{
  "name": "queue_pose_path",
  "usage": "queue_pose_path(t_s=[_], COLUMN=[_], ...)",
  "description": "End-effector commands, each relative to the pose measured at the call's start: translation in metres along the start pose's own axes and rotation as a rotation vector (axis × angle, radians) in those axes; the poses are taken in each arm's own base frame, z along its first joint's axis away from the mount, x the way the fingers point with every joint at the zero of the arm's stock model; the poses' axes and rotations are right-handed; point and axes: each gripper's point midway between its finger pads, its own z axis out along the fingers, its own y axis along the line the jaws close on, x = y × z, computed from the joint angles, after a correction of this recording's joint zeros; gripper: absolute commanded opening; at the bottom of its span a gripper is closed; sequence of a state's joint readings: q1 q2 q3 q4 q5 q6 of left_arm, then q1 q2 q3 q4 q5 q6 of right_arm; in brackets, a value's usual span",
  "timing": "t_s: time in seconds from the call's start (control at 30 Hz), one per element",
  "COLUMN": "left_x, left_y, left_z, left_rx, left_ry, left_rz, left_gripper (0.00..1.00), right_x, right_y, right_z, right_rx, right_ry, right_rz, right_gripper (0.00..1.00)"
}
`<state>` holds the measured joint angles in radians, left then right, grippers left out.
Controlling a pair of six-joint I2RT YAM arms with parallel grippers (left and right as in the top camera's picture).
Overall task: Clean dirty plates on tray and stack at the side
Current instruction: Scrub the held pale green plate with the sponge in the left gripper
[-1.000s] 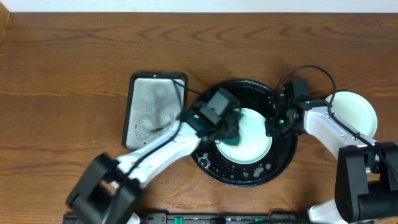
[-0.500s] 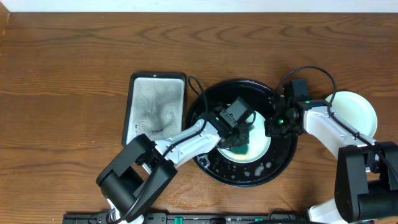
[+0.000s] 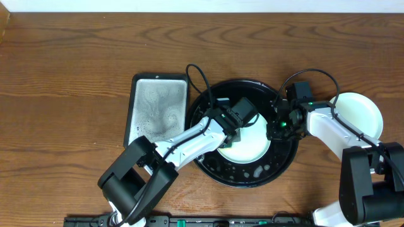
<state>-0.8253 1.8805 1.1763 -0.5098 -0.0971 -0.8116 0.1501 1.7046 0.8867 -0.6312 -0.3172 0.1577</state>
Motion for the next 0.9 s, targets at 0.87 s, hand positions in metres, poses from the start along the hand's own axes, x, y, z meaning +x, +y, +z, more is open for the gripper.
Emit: queue_pose_path(t_s=[0.87], left_x=[0.013], left_y=[0.062], left_z=[0.03], left_rx=[-0.223], left_ry=[0.057], left_rz=[-0.045], left_gripper=[0.07], right_x=[-0.001], right_y=[-0.017], right_z=[0.003], right_rx=[0.082], right_ry=[0.0], right_rz=[0.023], right_gripper=[0.01])
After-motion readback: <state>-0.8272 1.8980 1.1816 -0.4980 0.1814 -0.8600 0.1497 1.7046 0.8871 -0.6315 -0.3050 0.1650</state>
